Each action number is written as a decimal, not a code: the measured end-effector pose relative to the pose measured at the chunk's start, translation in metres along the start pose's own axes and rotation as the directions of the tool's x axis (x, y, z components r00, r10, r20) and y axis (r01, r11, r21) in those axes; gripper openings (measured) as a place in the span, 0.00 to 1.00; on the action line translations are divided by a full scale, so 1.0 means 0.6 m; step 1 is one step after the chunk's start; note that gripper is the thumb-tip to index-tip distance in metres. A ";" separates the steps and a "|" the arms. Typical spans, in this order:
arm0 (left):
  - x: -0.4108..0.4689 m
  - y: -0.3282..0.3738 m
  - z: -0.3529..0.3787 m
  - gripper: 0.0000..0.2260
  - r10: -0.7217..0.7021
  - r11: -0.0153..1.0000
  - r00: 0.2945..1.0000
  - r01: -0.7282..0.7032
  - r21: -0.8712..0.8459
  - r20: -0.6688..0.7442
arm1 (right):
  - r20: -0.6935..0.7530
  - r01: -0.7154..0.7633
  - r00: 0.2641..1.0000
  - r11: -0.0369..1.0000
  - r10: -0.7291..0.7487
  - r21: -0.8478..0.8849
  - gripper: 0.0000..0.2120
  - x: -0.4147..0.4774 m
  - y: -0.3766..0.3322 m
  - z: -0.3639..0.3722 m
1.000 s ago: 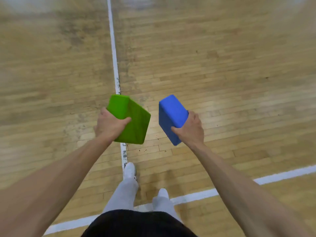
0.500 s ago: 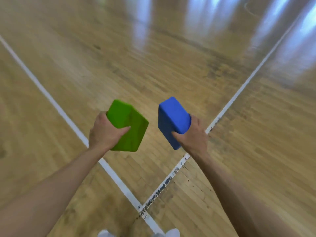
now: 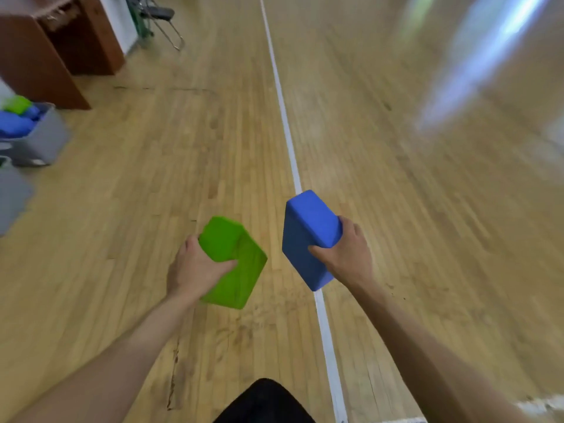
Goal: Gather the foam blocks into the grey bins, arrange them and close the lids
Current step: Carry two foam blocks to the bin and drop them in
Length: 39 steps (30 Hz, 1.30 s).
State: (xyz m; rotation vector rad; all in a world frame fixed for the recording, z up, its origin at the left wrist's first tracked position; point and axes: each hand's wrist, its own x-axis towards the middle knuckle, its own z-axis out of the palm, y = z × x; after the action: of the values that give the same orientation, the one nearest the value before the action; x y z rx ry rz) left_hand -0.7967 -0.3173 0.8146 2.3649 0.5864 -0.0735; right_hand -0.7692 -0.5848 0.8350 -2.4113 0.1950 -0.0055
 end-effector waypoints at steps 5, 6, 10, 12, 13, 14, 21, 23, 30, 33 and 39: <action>0.118 -0.119 -0.125 0.41 -0.160 0.983 0.979 0.147 -0.107 -0.126 | 0.088 0.174 0.980 0.984 -0.177 0.048 0.35 0.096 -0.188 0.150; 0.136 -0.144 -0.139 0.41 -0.197 0.976 0.970 0.181 -0.122 -0.142 | 0.115 0.198 0.973 0.979 -0.203 0.051 0.35 0.114 -0.217 0.183; 0.213 -0.228 -0.181 0.40 -0.345 0.936 0.917 0.320 -0.146 -0.199 | 0.254 0.254 0.931 0.965 -0.261 0.061 0.35 0.194 -0.316 0.325; 0.275 -0.261 -0.204 0.40 -0.411 0.910 0.887 0.385 -0.154 -0.211 | 0.314 0.279 0.906 0.959 -0.282 0.054 0.36 0.245 -0.366 0.399; 0.312 -0.272 -0.220 0.40 -0.428 0.903 0.877 0.404 -0.149 -0.216 | 0.342 0.289 0.894 0.956 -0.290 0.056 0.37 0.274 -0.392 0.436; 0.353 -0.282 -0.240 0.41 -0.436 0.899 0.871 0.414 -0.139 -0.226 | 0.365 0.299 0.881 0.952 -0.301 0.063 0.37 0.304 -0.422 0.470; 0.642 -0.294 -0.459 0.42 -0.454 0.890 0.807 0.435 -0.139 -0.377 | 0.446 0.406 0.790 0.904 -0.421 0.135 0.37 0.520 -0.696 0.637; 0.700 -0.303 -0.510 0.41 -0.467 0.883 0.774 0.432 -0.182 -0.427 | 0.445 0.444 0.765 0.882 -0.466 0.160 0.37 0.568 -0.779 0.674; 0.867 -0.418 -0.574 0.39 -0.614 0.789 0.661 0.492 -0.369 -0.431 | 0.537 0.544 0.638 0.816 -0.552 0.192 0.36 0.673 -0.988 0.849; 0.945 -0.494 -0.591 0.38 -0.687 0.725 0.627 0.556 -0.406 -0.369 | 0.601 0.584 0.590 0.799 -0.540 0.145 0.35 0.713 -1.069 0.950; 1.154 -0.630 -0.740 0.38 -0.725 0.685 0.604 0.577 -0.445 -0.332 | 0.614 0.575 0.608 0.812 -0.504 0.098 0.39 0.788 -1.276 1.132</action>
State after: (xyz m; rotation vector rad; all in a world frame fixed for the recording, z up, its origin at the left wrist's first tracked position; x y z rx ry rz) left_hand -0.3852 0.4880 0.7767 1.7355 1.6019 0.2786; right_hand -0.1564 0.3611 0.8070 -2.3415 -0.8763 0.5289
